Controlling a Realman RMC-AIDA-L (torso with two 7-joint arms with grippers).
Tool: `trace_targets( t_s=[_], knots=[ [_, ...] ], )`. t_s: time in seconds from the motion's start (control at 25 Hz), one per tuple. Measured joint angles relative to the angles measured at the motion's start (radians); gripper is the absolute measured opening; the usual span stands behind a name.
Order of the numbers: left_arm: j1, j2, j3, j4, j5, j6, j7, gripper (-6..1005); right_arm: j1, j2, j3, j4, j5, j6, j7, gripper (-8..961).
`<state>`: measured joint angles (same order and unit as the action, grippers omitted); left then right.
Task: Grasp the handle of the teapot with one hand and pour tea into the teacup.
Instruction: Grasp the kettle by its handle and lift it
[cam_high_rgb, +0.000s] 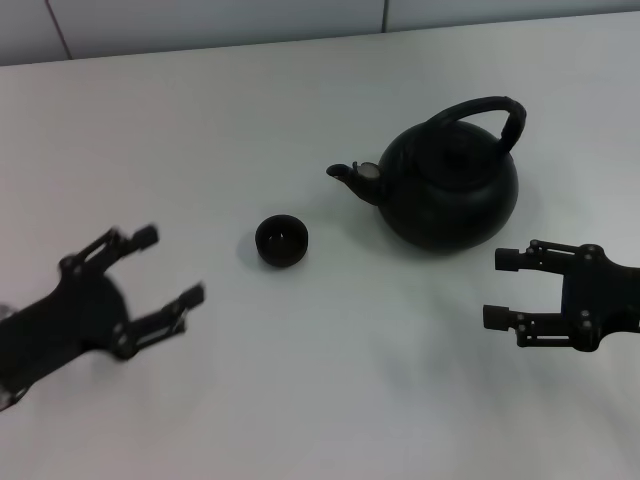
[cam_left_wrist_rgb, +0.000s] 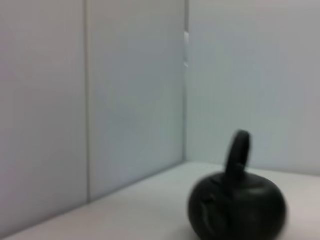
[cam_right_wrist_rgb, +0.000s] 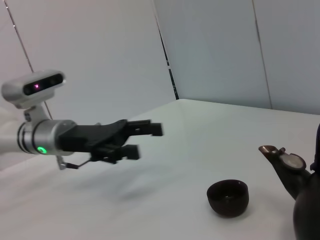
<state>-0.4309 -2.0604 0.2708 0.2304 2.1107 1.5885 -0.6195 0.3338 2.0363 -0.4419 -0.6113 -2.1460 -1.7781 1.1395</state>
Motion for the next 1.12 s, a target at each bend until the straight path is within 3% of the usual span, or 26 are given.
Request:
trace_targets(
  t_s=[0.16,0.36,0.8,1.12],
  knots=[
    [0.05,0.011,0.08,0.123,0.0,0.069,-0.075,863,-0.002,0.0,0.0,-0.001,0.0,0.003,0.0,810],
    [0.052,0.033,0.101,0.163,0.003,0.092,-0.108,863,-0.003,0.001,0.0,0.0,0.0,0.009,0.0,810],
    [0.055,0.024,0.161,0.231,0.027,0.037,-0.101,863,-0.015,0.009,0.0,0.003,0.0,0.015,-0.005,810],
    [0.053,0.019,0.155,0.229,0.025,0.017,-0.1,864,-0.064,0.043,0.036,0.065,0.049,0.017,-0.151,810]
  ],
)
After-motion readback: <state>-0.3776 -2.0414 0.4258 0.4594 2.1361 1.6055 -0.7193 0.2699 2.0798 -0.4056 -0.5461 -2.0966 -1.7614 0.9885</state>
